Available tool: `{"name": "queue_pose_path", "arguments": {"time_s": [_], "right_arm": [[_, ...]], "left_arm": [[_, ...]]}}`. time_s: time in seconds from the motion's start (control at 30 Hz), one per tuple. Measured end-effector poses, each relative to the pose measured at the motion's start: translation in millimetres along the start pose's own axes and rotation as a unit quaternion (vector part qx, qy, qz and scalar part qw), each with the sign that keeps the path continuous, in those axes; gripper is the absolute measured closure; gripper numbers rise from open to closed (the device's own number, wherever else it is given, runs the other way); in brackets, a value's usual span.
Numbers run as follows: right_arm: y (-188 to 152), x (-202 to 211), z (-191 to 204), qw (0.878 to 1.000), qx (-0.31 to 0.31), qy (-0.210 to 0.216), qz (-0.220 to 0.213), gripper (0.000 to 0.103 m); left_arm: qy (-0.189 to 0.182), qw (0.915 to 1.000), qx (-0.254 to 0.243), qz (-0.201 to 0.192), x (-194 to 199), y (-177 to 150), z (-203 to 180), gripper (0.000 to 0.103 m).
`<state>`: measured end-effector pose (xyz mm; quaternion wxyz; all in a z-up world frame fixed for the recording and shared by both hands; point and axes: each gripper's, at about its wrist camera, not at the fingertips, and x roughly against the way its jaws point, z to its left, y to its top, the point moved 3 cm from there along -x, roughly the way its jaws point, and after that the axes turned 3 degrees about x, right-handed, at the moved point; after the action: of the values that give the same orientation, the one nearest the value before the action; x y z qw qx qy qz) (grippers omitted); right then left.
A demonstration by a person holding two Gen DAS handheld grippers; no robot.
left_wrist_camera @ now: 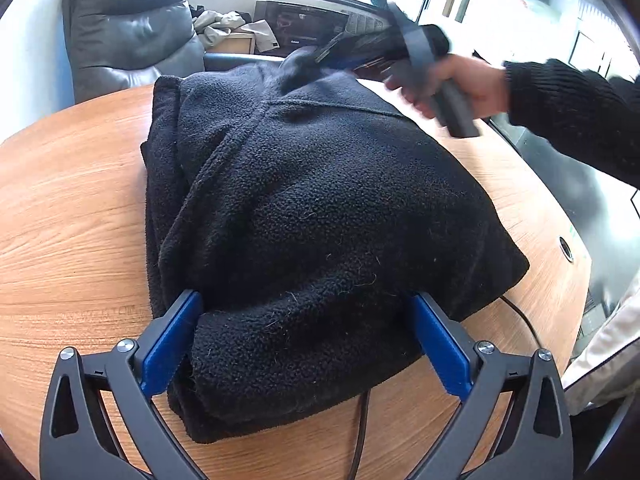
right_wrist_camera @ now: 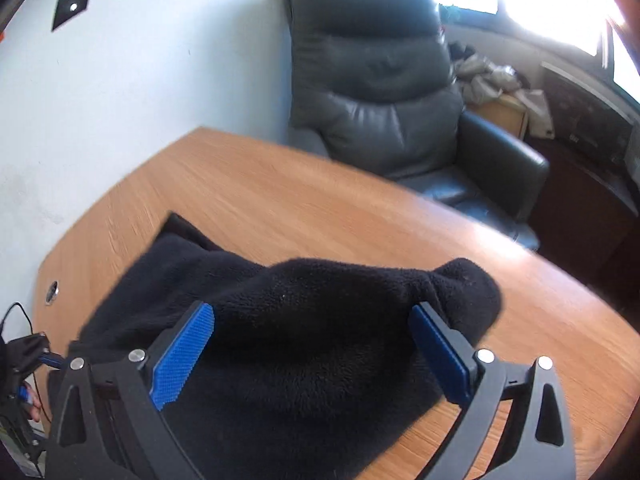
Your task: Fold clothes
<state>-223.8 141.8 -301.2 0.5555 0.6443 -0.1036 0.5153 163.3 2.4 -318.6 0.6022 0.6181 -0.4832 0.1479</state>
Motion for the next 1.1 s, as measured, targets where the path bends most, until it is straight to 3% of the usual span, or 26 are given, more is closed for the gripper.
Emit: {"name": "queue_pose_path", "arguments": {"time_s": [0.1, 0.27, 0.33, 0.47, 0.5, 0.8, 0.87, 1.1], "right_arm": [[7, -47, 20, 0.997, 0.048, -0.007, 0.059, 0.000], [20, -55, 34, 0.994, 0.069, -0.007, 0.086, 0.000], [23, -28, 34, 0.997, 0.060, 0.010, 0.049, 0.001], [15, 41, 45, 0.992, 0.004, 0.106, -0.069, 0.000], [14, 41, 47, 0.991, -0.001, 0.111, -0.071, 0.000], [17, -48, 71, 0.997, 0.008, 0.051, 0.064, 0.000], [20, -54, 84, 0.995, 0.051, 0.029, 0.077, 0.000], [29, -27, 117, 0.980, 0.191, 0.050, 0.034, 0.000]], "left_arm": [[0.001, 1.0000, 0.007, -0.001, 0, 1, 4, 0.001], [-0.004, 1.0000, 0.009, -0.001, 2, 3, 9, 0.001], [-0.008, 0.9999, 0.010, 0.002, 3, 5, 10, 0.001], [-0.013, 0.9998, 0.010, 0.006, 2, 10, 12, 0.001], [-0.013, 0.9999, 0.009, 0.006, 2, 10, 13, 0.001], [-0.007, 0.9999, 0.011, 0.000, -2, 11, 14, 0.001], [-0.007, 0.9999, 0.010, 0.001, -2, 12, 15, 0.001], [-0.020, 0.9997, 0.006, 0.011, 2, 17, 16, 0.000]]}}
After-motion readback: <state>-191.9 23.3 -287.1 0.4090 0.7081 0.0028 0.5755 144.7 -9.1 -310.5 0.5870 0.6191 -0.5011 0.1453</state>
